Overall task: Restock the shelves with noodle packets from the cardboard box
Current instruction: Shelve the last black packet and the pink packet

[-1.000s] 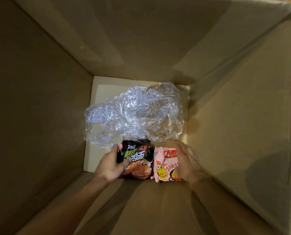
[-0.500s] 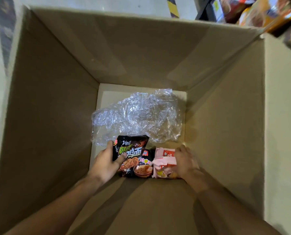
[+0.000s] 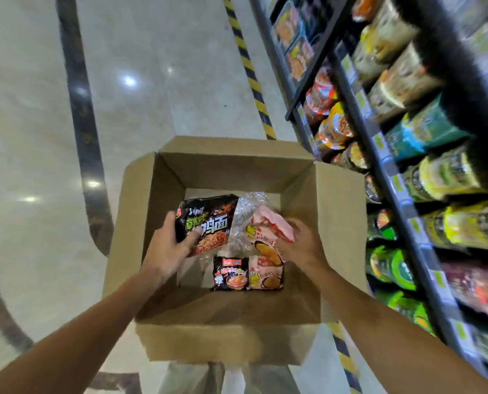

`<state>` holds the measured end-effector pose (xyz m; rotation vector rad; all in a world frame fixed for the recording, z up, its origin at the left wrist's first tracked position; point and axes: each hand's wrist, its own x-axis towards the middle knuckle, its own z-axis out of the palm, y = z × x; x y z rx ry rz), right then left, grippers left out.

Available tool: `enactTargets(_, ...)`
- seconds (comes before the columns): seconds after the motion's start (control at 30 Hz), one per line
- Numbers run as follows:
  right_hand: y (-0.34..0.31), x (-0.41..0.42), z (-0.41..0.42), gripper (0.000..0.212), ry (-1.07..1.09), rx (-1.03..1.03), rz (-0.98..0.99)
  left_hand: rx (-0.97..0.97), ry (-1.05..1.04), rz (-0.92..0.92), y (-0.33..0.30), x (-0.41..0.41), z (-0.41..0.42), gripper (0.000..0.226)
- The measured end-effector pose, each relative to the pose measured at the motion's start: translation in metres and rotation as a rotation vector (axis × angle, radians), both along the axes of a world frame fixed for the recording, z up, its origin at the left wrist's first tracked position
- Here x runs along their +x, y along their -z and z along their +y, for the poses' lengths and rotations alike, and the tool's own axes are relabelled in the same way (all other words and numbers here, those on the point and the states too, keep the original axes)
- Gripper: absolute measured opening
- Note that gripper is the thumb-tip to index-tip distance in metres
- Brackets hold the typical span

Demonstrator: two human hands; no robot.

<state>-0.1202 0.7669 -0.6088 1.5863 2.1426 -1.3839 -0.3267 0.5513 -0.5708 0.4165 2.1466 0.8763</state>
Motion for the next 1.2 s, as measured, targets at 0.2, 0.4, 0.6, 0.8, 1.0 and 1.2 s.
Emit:
enactTargets(0.2, -0.192, 0.015, -0.019, 0.025, 0.262, 0.122, 0.206, 0.201, -0.022, 0.055, -0.191, -0.002, -0.005, 0.027)
enactTargets(0.4, -0.350, 0.043, -0.031, 0.030, 0.297, 0.213, 0.432, 0.342, 0.066, 0.187, -0.328, -0.005, -0.021, 0.051)
enactTargets(0.6, -0.463, 0.087, -0.042, 0.035, 0.423, 0.309, 0.600, 0.465, 0.159, 0.224, -0.413, 0.018, -0.014, 0.051)
enactTargets(0.8, -0.529, 0.168, -0.065, 0.035, 0.578, 0.466, 0.702, 0.645, 0.249, 0.222, -0.483, 0.083, 0.004, 0.034)
enactTargets(1.0, -0.584, 0.286, -0.108, 0.026, 0.675, 0.604, 0.786, 0.789, 0.384, 0.151, -0.537, 0.186, 0.007, 0.041)
enactTargets(1.2, -0.624, 0.453, -0.172, 0.029, 0.817, 0.747, 0.778, 0.838, 0.547, 0.061, -0.568, 0.334, 0.002, 0.085)
